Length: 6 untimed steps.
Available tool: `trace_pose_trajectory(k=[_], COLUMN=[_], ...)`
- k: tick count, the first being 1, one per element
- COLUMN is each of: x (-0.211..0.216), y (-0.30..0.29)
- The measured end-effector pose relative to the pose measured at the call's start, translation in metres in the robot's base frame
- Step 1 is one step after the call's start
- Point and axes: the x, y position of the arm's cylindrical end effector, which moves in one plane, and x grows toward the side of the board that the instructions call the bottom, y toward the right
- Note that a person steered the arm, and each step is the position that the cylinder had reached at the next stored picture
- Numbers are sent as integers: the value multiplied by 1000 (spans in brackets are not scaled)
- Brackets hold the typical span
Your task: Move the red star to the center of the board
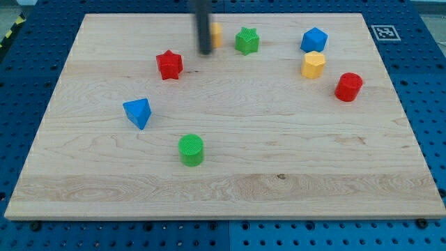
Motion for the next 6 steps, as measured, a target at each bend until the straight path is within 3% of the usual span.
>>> trace_pose_trajectory(k=[1, 3, 4, 5, 6], x=[21, 28, 6, 20, 42], y=[41, -140, -240, -284, -199])
